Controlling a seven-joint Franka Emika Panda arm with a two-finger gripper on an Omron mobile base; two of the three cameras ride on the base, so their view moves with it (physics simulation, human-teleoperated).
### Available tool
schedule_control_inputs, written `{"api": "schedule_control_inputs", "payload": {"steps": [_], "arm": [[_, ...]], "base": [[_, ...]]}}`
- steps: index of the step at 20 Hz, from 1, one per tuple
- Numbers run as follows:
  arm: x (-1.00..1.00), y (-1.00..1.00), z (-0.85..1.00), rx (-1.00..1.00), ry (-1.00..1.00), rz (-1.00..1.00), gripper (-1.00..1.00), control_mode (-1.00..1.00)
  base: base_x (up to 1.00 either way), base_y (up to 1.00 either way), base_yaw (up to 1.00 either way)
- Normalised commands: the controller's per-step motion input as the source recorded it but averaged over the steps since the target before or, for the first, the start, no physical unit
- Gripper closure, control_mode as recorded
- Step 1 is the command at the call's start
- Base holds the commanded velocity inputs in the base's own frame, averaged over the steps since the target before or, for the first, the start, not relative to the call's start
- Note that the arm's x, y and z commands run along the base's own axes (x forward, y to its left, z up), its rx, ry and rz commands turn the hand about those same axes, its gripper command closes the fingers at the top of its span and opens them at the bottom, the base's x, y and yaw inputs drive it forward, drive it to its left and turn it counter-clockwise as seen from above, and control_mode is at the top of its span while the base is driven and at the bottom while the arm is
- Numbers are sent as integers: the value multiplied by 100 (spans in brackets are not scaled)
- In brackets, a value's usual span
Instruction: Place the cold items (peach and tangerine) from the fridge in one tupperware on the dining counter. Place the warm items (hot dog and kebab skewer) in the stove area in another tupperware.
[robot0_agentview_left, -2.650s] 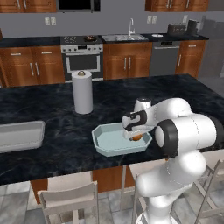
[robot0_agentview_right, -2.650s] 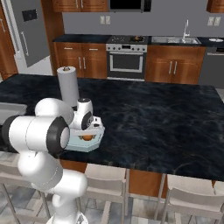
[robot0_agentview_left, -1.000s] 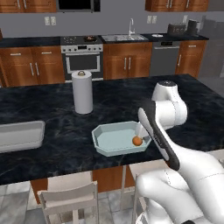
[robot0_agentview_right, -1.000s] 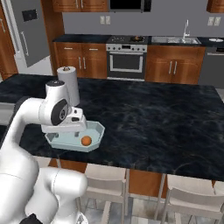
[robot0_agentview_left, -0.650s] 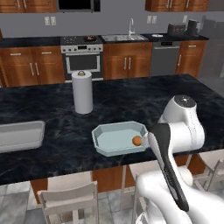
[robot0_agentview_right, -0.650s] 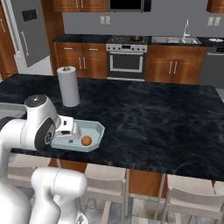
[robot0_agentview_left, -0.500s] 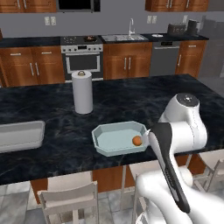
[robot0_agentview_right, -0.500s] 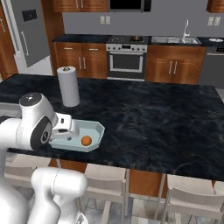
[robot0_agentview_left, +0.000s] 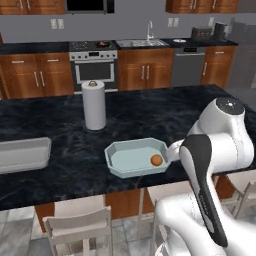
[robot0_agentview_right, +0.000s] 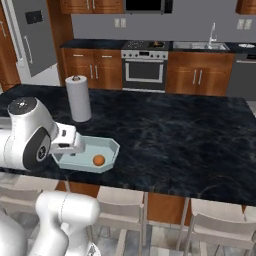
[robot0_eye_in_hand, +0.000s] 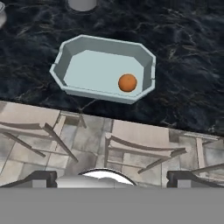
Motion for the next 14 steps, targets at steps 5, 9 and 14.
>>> {"api": "schedule_control_inputs", "payload": {"steps": [5,9,14], "arm": [[0,0,0,0,0,0,-100,100],[0,0,0,0,0,0,-100,100],[0,0,0,0,0,0,-100,100]], "base": [[-59,57,-3],[-51,99,-3],[-38,100,-3]]}}
